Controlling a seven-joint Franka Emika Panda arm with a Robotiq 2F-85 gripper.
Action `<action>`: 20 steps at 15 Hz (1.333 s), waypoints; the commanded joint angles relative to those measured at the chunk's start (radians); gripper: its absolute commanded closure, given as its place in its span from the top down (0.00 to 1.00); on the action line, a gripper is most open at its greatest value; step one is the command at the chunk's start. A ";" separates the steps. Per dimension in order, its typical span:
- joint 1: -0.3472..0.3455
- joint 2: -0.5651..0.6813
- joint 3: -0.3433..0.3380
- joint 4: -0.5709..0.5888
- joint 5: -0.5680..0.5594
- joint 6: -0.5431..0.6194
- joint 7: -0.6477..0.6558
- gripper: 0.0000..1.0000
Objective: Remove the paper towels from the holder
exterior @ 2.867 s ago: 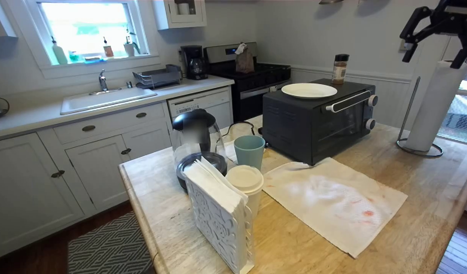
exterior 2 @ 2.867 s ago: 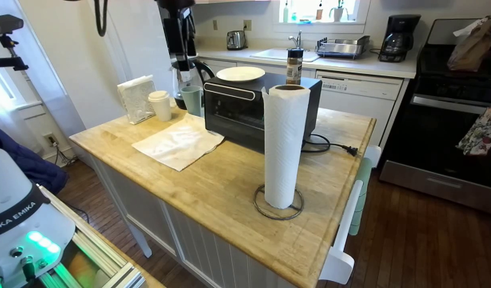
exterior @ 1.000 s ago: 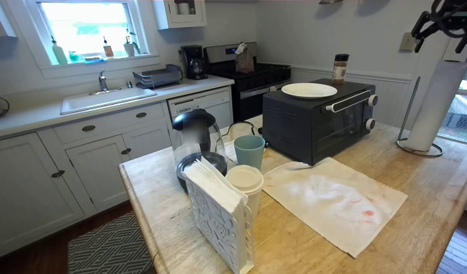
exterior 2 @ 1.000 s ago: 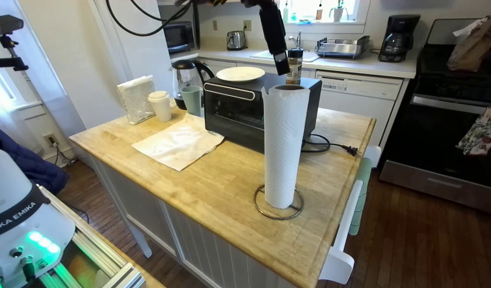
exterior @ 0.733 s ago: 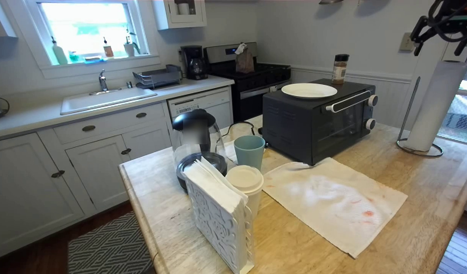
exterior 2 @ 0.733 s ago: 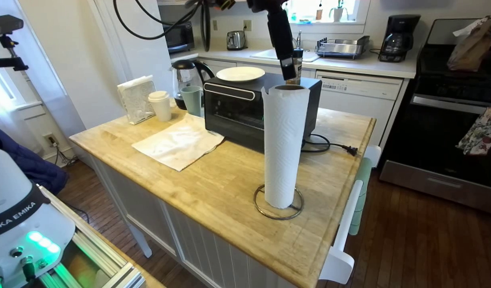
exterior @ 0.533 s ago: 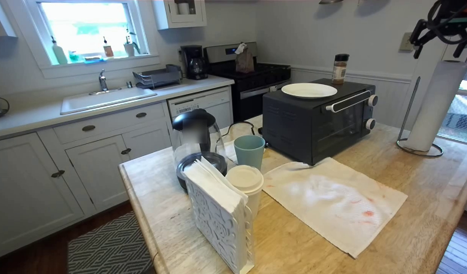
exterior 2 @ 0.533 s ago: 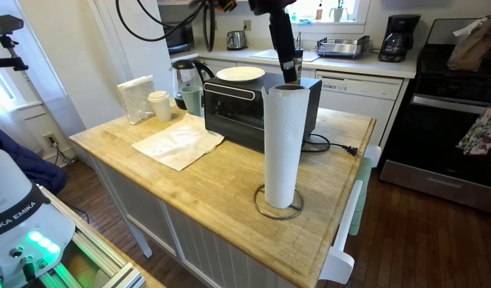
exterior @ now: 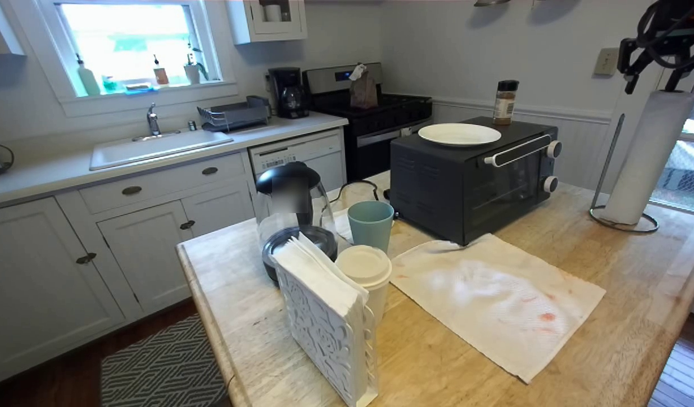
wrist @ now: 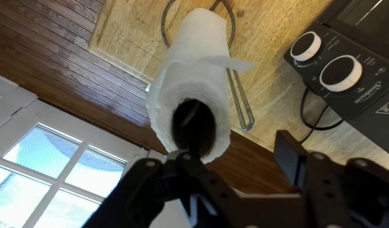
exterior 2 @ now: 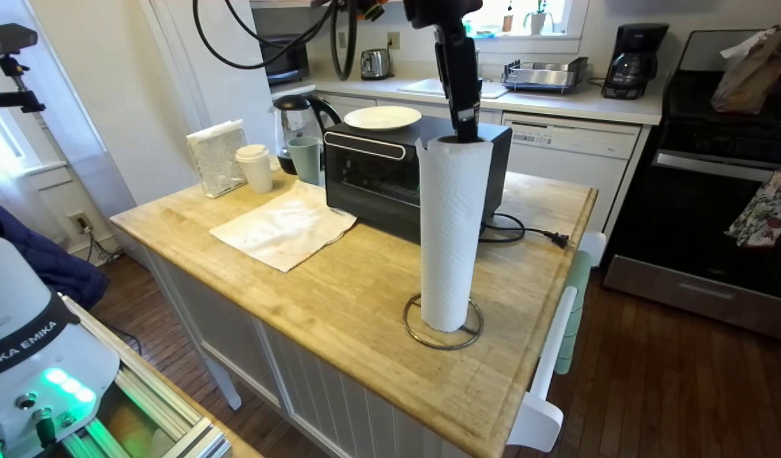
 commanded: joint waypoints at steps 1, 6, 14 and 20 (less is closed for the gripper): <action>0.021 0.030 -0.025 0.040 0.006 -0.036 -0.030 0.63; 0.027 0.043 -0.032 0.049 0.001 -0.045 -0.031 0.33; 0.026 0.040 -0.043 0.058 0.004 -0.054 -0.039 0.00; 0.025 0.033 -0.051 0.067 0.044 -0.088 -0.099 0.01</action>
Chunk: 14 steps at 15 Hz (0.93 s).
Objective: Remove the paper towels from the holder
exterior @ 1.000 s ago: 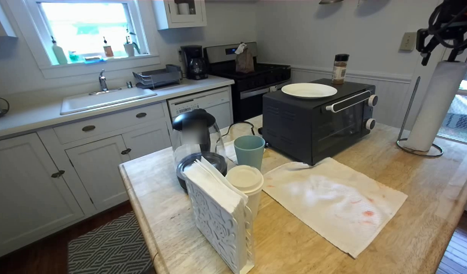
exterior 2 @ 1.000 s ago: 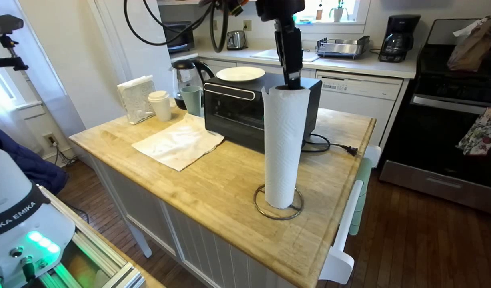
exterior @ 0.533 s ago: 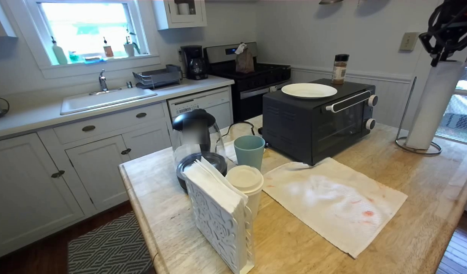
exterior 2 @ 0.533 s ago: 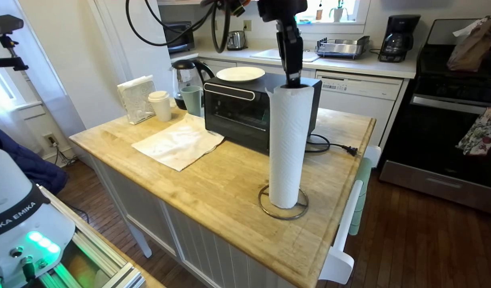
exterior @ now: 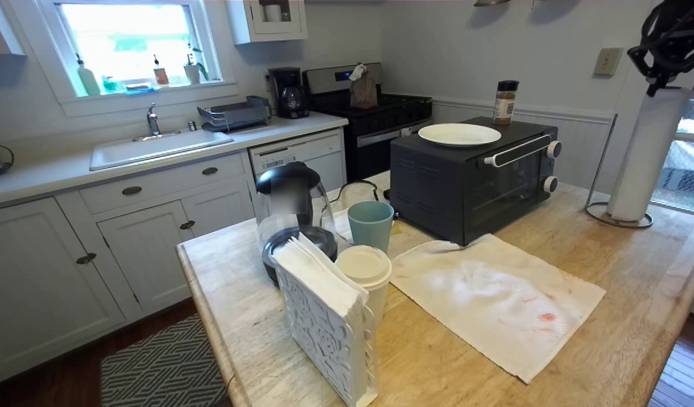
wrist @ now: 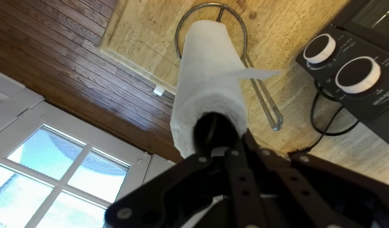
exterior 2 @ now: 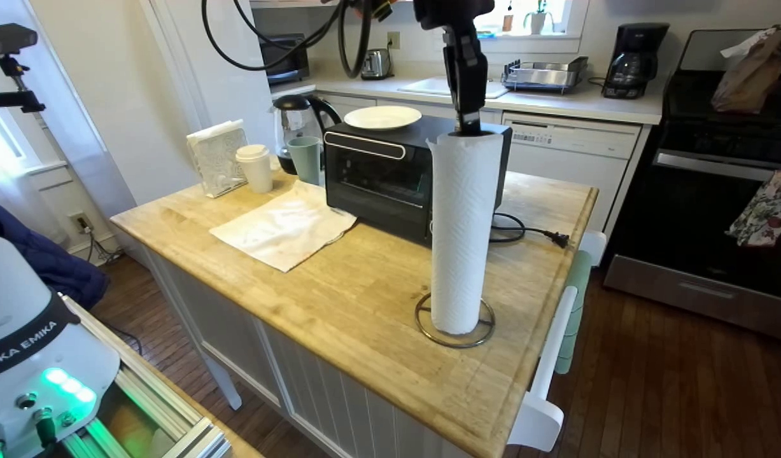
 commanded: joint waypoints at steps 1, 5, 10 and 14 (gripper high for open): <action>0.015 0.005 -0.019 0.034 0.038 -0.056 -0.060 0.01; 0.013 0.001 -0.022 0.048 0.047 -0.083 -0.074 0.01; 0.011 -0.023 -0.028 0.048 0.062 -0.085 -0.078 0.01; 0.011 -0.037 -0.029 0.043 0.066 -0.081 -0.071 0.01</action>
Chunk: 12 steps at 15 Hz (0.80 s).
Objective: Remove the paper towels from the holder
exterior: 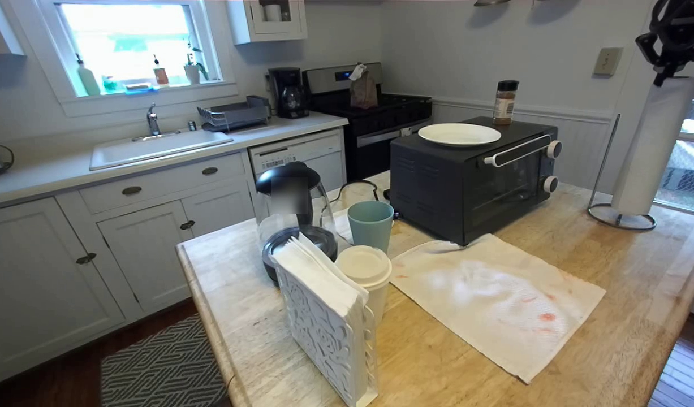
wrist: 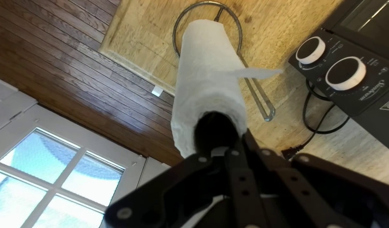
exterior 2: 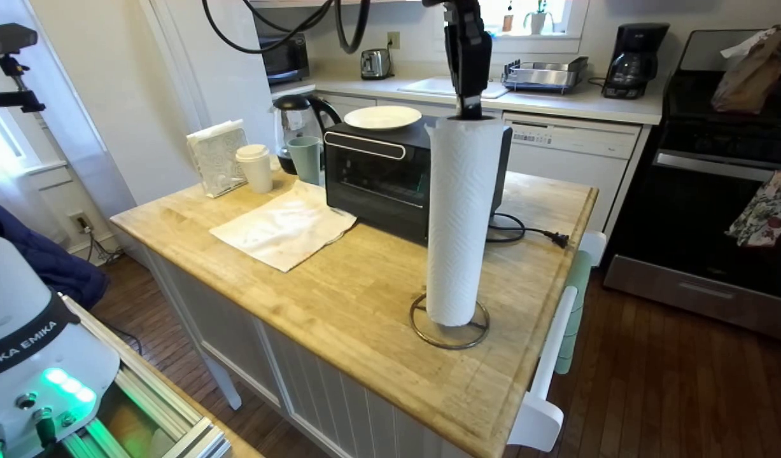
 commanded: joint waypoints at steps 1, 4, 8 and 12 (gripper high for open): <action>0.010 -0.025 -0.016 0.010 0.019 -0.027 -0.016 0.01; 0.004 -0.055 -0.021 0.013 0.010 -0.051 -0.009 0.01; -0.001 -0.119 -0.021 0.013 -0.021 -0.083 0.019 0.01; -0.008 -0.167 -0.021 0.037 -0.010 -0.125 0.018 0.01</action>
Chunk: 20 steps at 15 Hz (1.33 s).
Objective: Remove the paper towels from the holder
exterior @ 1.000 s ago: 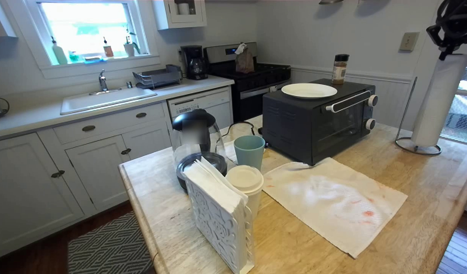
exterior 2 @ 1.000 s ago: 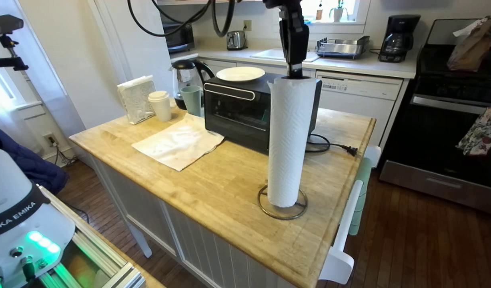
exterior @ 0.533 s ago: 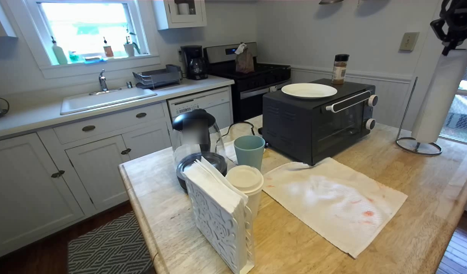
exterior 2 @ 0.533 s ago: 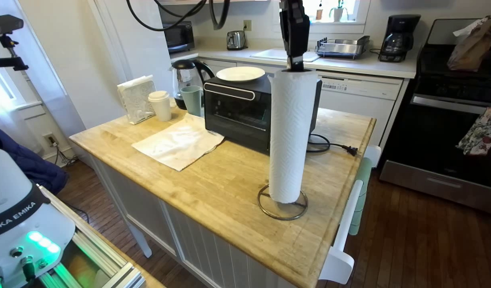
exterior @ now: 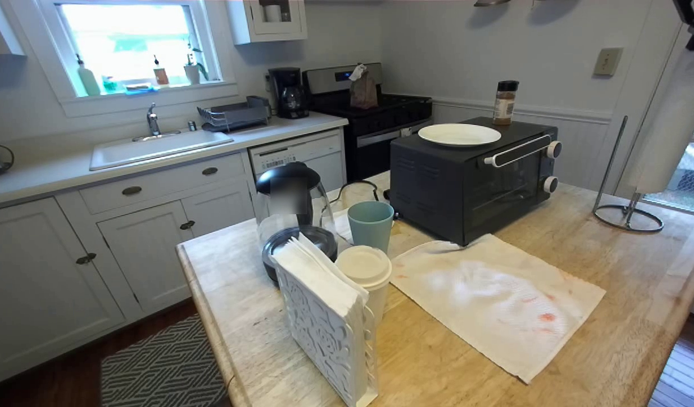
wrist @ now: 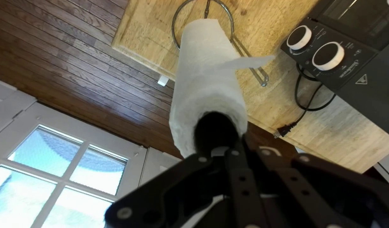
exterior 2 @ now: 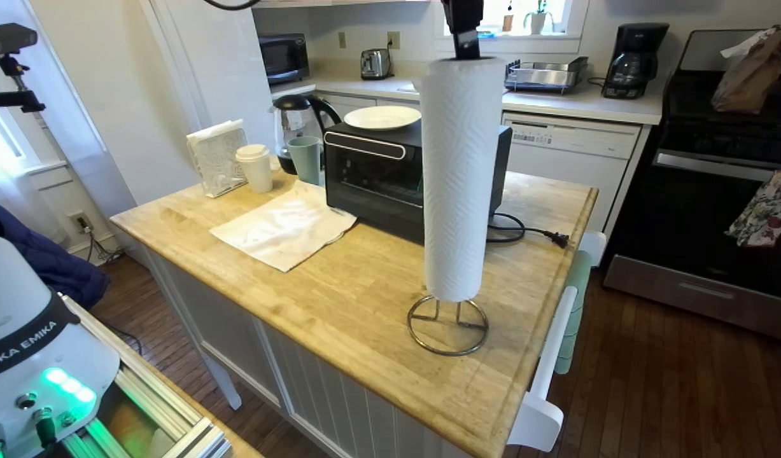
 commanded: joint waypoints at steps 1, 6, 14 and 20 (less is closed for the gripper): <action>-0.005 -0.051 -0.002 0.032 -0.003 -0.061 0.007 0.01; -0.018 -0.104 0.004 0.088 -0.021 -0.150 0.019 0.01; -0.038 -0.209 0.016 0.162 -0.040 -0.218 0.047 0.01; -0.032 -0.237 0.023 0.189 -0.023 -0.236 0.052 0.01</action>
